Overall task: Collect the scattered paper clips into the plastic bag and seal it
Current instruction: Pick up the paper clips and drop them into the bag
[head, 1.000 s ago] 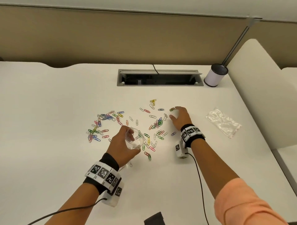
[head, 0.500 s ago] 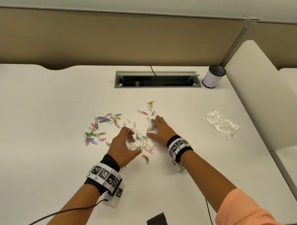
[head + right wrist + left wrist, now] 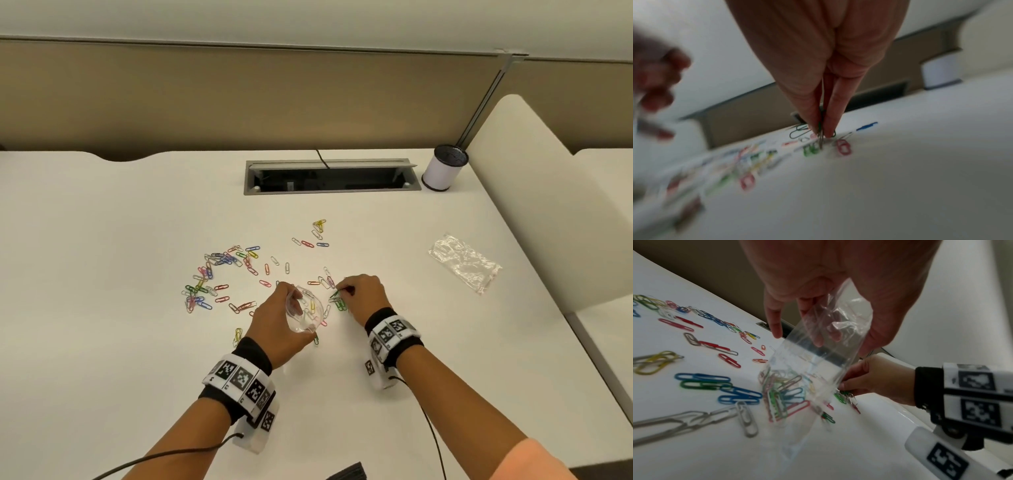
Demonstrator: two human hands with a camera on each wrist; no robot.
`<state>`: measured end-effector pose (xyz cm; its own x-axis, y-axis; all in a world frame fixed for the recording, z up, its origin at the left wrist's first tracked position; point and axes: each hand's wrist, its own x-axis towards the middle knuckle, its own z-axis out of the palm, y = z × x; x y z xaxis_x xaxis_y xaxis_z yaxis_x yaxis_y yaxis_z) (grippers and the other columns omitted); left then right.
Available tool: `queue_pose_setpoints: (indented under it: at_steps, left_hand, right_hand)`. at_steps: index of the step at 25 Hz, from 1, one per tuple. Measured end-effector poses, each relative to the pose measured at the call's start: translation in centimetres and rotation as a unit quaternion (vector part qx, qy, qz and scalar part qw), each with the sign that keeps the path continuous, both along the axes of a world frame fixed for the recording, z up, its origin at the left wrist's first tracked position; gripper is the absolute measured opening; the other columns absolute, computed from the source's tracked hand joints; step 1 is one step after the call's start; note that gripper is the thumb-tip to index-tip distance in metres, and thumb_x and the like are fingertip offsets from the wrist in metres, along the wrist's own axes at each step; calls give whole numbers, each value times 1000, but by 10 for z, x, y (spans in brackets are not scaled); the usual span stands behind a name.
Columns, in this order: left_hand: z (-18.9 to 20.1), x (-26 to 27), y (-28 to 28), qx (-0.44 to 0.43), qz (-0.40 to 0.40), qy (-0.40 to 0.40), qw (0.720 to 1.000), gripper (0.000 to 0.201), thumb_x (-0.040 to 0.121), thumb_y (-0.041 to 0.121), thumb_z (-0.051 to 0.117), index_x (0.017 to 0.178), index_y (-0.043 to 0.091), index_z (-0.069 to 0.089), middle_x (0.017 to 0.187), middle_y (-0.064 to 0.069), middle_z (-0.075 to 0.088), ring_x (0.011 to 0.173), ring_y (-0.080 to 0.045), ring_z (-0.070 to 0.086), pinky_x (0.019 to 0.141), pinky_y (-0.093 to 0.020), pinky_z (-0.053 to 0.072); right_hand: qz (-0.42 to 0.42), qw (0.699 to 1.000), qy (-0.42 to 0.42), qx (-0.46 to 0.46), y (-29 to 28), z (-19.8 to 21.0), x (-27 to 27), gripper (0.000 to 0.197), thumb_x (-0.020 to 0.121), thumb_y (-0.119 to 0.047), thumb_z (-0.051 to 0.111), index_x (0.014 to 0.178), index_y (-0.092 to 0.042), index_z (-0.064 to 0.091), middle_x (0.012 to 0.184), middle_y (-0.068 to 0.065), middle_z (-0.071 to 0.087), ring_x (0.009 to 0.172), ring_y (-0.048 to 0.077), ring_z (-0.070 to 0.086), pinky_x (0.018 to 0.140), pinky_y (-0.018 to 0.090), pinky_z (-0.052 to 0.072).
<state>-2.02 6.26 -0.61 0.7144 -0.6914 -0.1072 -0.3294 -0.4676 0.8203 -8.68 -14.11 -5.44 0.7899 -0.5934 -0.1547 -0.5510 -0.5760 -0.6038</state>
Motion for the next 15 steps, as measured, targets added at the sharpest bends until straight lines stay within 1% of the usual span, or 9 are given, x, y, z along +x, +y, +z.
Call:
queue_pose_setpoints:
  at_steps: [1,2,3,5,7,9,11,13,15]
  left_hand:
    - [0,-2,1,4,-1,-3,1000,50,65,25,81,101,25,47,88,10,60,88,-11,60,77,-24,48]
    - [-1,-3,3,8,-2,-6,1000,50,65,27,80,101,26,46,89,11,60,88,-12,60,78,-26,49]
    - [-2,-3,4,12,-3,-9,1000,50,64,29,79,101,27,46,89,12,60,88,-12,59,79,-28,49]
    - [-1,-5,7,17,-1,-11,1000,50,62,33,78,99,31,44,89,13,59,88,-13,59,80,-31,51]
    - [1,-7,9,26,-1,-13,1000,51,60,37,75,100,32,43,90,13,59,89,-15,59,80,-33,52]
    - [2,-9,8,37,-6,-18,999,53,59,40,73,101,31,43,91,12,59,90,-17,59,82,-35,52]
    - [2,-12,7,39,-10,-22,999,54,59,40,72,103,31,42,92,11,60,90,-18,60,82,-37,52]
    - [3,-16,6,30,-9,-23,999,53,61,39,73,103,31,42,91,11,60,89,-17,60,81,-38,53]
    - [5,-19,5,15,-3,-21,1000,51,62,38,73,101,31,41,89,12,59,87,-15,60,79,-37,53]
  right_hand:
    - [-45,996,-28,71,-3,4,-5,14,85,-9,67,93,-14,78,89,5,75,75,16,67,81,28,56]
    - [-83,983,-49,157,-5,10,-10,12,82,-8,72,89,-14,78,84,5,75,70,15,67,76,26,57]
    - [-113,960,-70,247,-5,17,-14,12,80,-6,74,88,-14,78,83,6,75,73,17,68,74,25,58]
    - [-134,902,-117,394,-2,37,-20,15,79,-1,74,91,-9,76,88,10,75,83,22,70,74,22,59]
    - [-121,857,-152,478,5,61,-23,19,81,3,70,99,-2,73,93,11,74,86,20,70,76,20,59]
    - [-90,831,-175,521,16,85,-25,21,83,4,67,104,0,71,94,10,74,86,18,71,80,20,58]
    - [-59,824,-201,526,32,101,-26,20,85,4,65,103,-2,70,90,8,74,83,15,71,77,20,58]
    - [-48,832,-233,502,50,109,-27,19,85,5,65,102,-2,71,90,10,74,82,16,71,75,21,57]
    - [-44,857,-251,447,66,110,-30,17,82,4,69,99,-1,72,91,12,74,82,17,71,77,25,58]
